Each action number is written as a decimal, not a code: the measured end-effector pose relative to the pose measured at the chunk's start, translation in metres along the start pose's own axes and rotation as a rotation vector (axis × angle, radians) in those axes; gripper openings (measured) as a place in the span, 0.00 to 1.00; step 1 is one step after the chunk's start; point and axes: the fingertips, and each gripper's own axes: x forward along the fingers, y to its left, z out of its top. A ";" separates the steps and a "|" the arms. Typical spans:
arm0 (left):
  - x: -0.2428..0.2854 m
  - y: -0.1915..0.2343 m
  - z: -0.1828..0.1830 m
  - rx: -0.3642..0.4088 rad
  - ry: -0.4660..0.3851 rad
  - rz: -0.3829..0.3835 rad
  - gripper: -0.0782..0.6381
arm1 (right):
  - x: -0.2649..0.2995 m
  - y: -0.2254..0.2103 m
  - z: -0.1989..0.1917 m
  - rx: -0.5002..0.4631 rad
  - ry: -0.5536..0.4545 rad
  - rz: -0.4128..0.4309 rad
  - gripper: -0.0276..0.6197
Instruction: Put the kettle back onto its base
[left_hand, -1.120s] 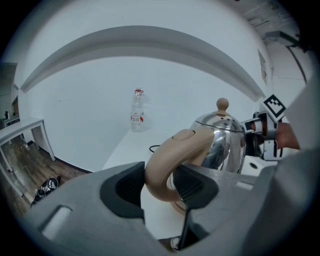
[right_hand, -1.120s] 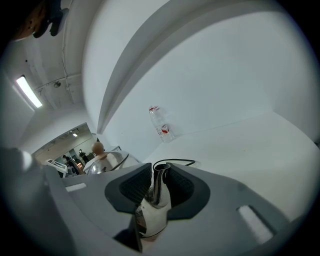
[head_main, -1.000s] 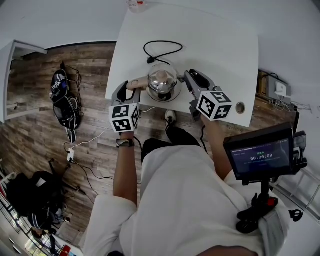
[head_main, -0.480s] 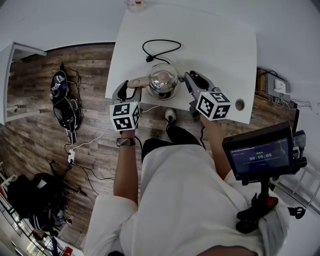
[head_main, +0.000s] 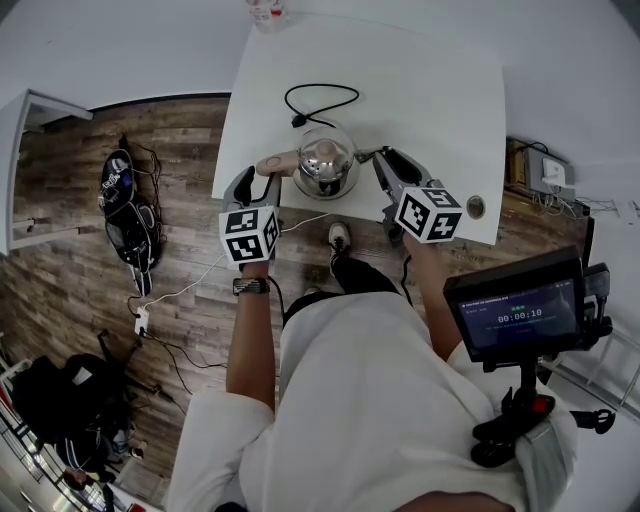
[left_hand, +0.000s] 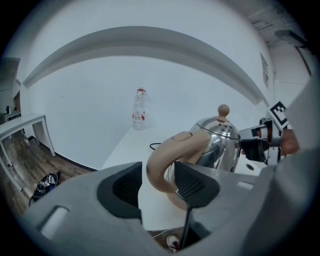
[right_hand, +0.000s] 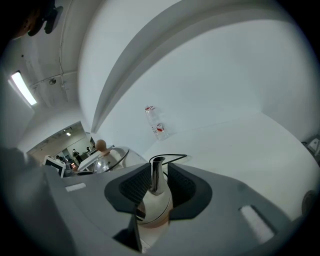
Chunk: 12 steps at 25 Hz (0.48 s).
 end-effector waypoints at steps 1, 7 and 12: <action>0.001 -0.001 0.001 0.001 -0.001 -0.003 0.39 | -0.001 -0.003 0.001 0.002 -0.003 -0.008 0.18; 0.010 0.000 0.008 0.012 -0.005 -0.010 0.38 | -0.003 -0.011 0.014 -0.002 -0.032 -0.040 0.18; 0.019 -0.004 0.016 0.019 -0.016 -0.031 0.38 | 0.000 -0.012 0.025 -0.027 -0.053 -0.052 0.18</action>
